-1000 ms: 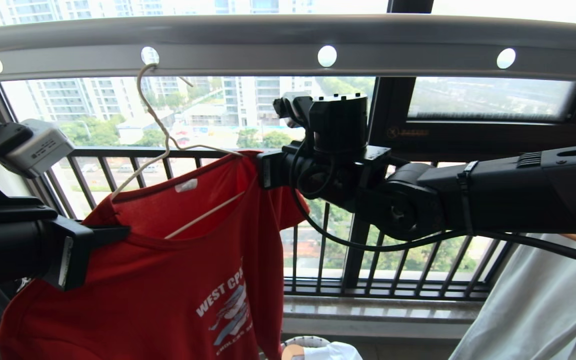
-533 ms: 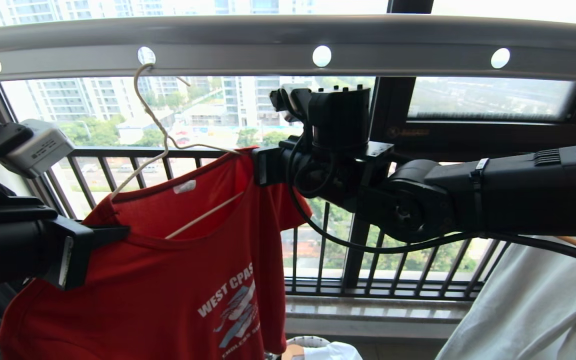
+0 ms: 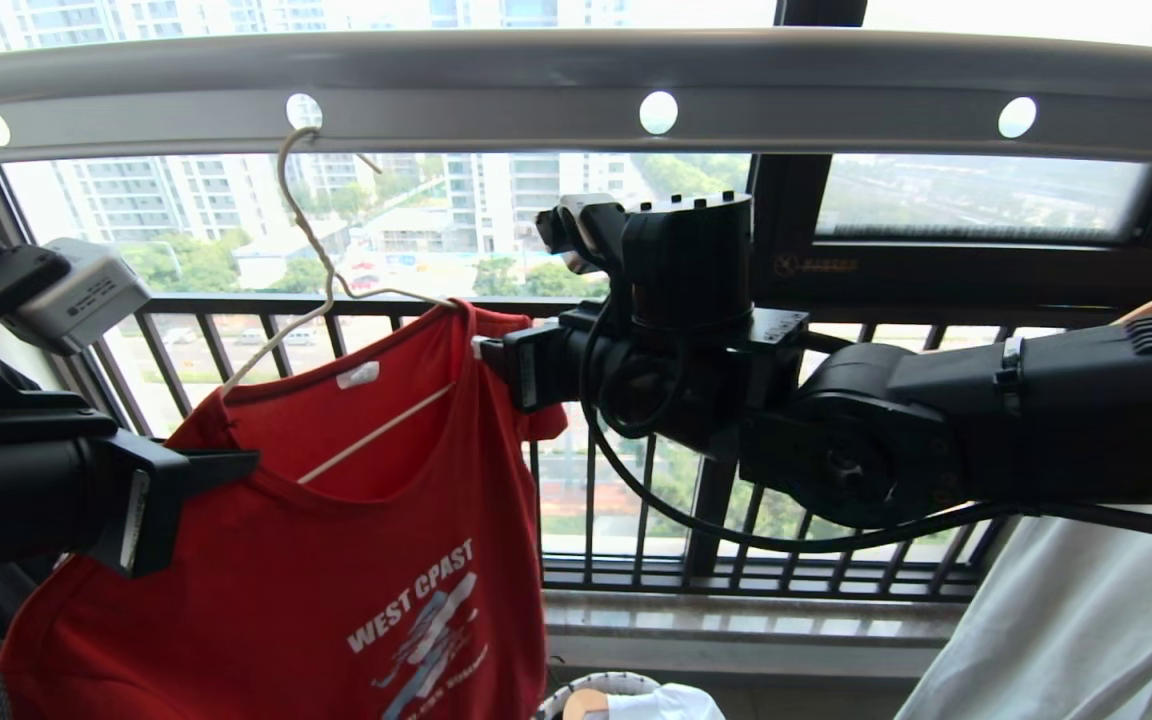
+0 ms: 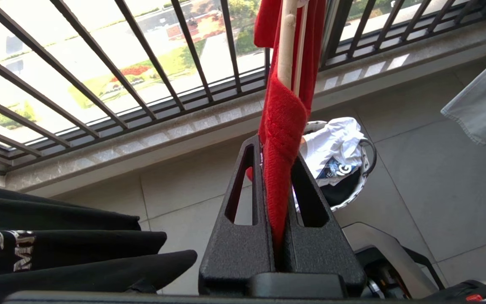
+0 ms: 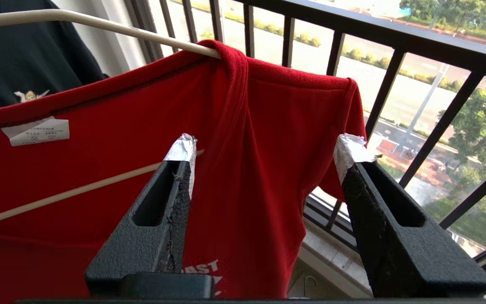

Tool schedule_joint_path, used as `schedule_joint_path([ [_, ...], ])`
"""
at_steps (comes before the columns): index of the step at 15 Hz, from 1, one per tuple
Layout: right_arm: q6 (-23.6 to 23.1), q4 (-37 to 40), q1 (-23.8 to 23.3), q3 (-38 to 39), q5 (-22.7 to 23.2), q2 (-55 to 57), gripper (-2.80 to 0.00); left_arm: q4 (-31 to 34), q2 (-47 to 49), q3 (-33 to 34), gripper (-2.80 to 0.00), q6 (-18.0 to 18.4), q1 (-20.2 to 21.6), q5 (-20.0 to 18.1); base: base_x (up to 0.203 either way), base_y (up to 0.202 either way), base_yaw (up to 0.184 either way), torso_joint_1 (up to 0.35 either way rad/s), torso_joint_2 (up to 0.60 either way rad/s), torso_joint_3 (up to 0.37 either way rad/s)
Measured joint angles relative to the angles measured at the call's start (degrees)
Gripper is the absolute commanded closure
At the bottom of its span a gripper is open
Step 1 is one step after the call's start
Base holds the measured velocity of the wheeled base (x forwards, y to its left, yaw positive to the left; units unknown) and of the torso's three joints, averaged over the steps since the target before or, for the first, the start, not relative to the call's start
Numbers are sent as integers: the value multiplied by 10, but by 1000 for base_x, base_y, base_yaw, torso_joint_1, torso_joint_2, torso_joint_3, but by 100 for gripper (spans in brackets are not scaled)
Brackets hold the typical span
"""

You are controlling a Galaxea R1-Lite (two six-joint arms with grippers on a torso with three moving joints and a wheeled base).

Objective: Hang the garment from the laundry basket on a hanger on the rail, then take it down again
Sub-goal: Take the clothes off the clothes rack

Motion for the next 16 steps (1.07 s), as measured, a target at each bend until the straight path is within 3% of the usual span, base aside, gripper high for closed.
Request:
schedule_joint_path([
  [1,2,-1,2,13,0,-11,-151,0,1,0,0,0,0,0,0,0,0,0,0,0],
  [2,4,-2,5,26,0,-20,0,0,2,0,0,0,0,0,0,0,0,0,0,0],
  [13,21,-3,14,175,-6,-107,0,1,1,-11,0,0,0,1,0,0,0,0,0,0],
  [14,21,-3,13,191,-6,-116,0,1,0,-11,-280,0,0,1,0,0,0,0,0,0],
  [16,19,-4,11,215,-7,-129,0,-1,-1,-11,-280,-2,1,1,0,0,0,0,0,0],
])
